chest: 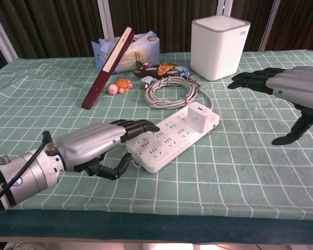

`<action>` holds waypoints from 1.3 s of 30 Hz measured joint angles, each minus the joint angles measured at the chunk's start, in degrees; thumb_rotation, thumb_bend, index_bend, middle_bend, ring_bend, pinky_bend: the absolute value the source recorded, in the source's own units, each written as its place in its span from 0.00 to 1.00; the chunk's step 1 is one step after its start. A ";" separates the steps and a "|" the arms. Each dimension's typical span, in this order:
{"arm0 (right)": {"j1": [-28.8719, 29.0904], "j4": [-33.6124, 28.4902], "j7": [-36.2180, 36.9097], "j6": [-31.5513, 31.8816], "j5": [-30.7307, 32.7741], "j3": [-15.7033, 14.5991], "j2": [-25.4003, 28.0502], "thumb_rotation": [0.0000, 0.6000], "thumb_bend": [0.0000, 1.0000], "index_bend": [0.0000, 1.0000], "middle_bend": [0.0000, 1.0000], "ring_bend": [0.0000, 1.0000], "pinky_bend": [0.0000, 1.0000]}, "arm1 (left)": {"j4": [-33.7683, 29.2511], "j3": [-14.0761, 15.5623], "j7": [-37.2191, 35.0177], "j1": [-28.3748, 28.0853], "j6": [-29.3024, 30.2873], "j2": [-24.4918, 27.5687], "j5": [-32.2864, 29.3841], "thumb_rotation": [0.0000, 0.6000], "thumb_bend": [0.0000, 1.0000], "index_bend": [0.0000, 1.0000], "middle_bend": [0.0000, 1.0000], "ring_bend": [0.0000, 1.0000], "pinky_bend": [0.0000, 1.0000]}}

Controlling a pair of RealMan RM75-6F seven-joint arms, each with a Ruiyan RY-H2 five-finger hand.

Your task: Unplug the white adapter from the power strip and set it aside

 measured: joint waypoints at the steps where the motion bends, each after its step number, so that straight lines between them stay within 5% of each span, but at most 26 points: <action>1: 0.77 0.55 -0.66 -0.91 1.10 0.24 -0.90 1.00 0.10 0.00 0.00 0.00 0.03 | 0.15 -0.02 0.54 -0.17 -0.15 -0.31 -0.34 0.93 0.73 0.00 0.00 0.00 0.01; 13: 6.07 5.96 -3.30 -3.72 5.74 1.42 -8.26 1.00 0.13 0.01 0.04 0.00 0.06 | 0.90 0.89 6.34 -1.80 -2.12 -2.53 -4.41 0.98 0.73 0.00 0.00 0.00 0.01; 32: 10.59 12.62 -6.00 -1.63 7.88 1.71 -17.20 1.00 0.24 0.26 0.24 0.10 0.24 | -0.11 2.67 9.04 -2.69 -1.46 -2.25 -6.40 0.98 0.73 0.00 0.00 0.00 0.03; 39: 11.62 14.86 -7.79 -0.67 7.81 1.37 -19.23 1.00 0.27 0.28 0.26 0.11 0.25 | -0.82 3.35 9.11 -2.83 -0.91 -1.68 -6.16 0.99 0.73 0.00 0.00 0.00 0.03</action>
